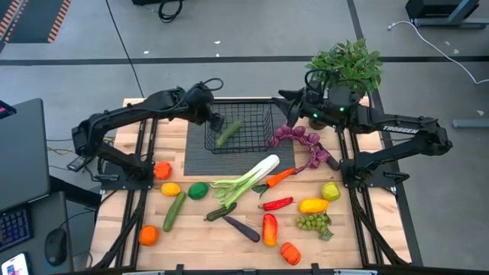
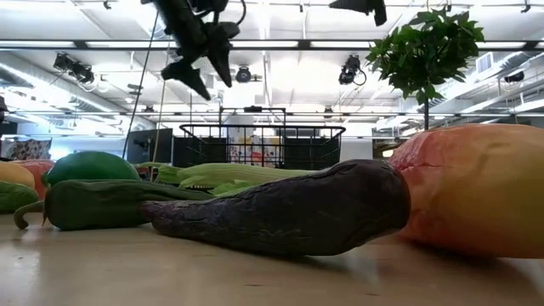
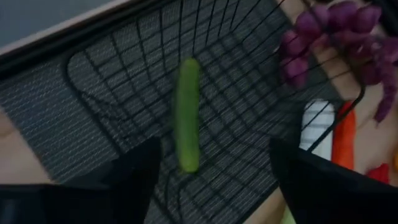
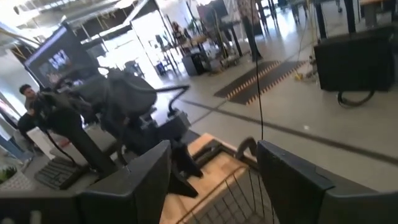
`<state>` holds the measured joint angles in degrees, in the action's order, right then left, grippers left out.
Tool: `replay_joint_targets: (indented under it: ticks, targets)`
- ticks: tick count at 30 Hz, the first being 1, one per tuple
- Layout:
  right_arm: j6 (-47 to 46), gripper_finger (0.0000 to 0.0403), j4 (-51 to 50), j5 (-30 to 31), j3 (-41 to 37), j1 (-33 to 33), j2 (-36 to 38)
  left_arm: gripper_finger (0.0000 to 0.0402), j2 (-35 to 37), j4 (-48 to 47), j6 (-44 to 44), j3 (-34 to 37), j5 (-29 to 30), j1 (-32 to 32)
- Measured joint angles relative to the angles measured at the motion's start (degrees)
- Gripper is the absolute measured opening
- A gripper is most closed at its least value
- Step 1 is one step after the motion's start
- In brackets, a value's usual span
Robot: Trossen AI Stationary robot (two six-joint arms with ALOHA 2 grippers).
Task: Build produce basket
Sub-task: Put the top squash into the wire basket
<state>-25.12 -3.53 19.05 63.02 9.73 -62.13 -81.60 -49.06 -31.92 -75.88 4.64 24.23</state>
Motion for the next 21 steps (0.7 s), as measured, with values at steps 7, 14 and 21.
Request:
replay_joint_targets:
  ticks: [7,14,21]
  targets:
    - [-0.8,0.0248,-0.8,-0.1,0.0,-0.2,0.0,0.0329,7.0,-14.5,2.0,-0.1,0.2,1.1]
    - [-0.6,0.0248,-1.3,-2.2,0.0,0.1,-0.7,0.0329,9.1,-33.8,-8.0,0.3,1.4,0.6]
    - [1.4,0.0248,-3.5,-9.0,0.0,2.4,-1.6,0.0330,9.1,-38.8,-6.9,7.8,-1.2,0.5]
